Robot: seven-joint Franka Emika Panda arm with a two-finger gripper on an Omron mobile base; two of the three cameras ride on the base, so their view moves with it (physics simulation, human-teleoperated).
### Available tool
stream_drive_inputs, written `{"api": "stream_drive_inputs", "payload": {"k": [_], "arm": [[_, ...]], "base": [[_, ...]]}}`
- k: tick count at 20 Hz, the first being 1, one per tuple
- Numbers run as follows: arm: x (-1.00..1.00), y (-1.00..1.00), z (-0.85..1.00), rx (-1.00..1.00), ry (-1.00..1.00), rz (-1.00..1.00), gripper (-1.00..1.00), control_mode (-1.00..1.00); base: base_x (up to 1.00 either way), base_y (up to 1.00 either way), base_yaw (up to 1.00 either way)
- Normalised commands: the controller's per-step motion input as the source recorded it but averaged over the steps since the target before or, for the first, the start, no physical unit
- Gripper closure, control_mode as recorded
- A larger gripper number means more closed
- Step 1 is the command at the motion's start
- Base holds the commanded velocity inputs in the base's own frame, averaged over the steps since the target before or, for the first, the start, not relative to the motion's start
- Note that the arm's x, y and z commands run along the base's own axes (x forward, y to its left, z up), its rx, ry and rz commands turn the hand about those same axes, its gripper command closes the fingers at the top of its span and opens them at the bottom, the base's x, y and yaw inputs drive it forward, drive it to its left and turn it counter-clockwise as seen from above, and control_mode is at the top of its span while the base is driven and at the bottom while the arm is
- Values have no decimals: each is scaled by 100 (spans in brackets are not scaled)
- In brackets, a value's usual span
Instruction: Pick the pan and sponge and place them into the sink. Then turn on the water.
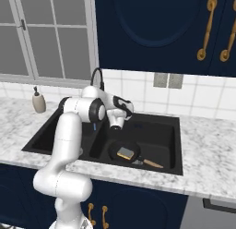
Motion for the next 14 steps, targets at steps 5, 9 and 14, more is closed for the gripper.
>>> {"api": "stream_drive_inputs", "payload": {"k": [5,9,14], "arm": [[0,-67,-16,17,0,-7,-100,-100],[0,-55,-16,14,0,-5,-100,-100],[0,-40,-19,10,0,-3,-100,-100]], "base": [[0,0,0],[0,0,0],[0,0,0]]}}
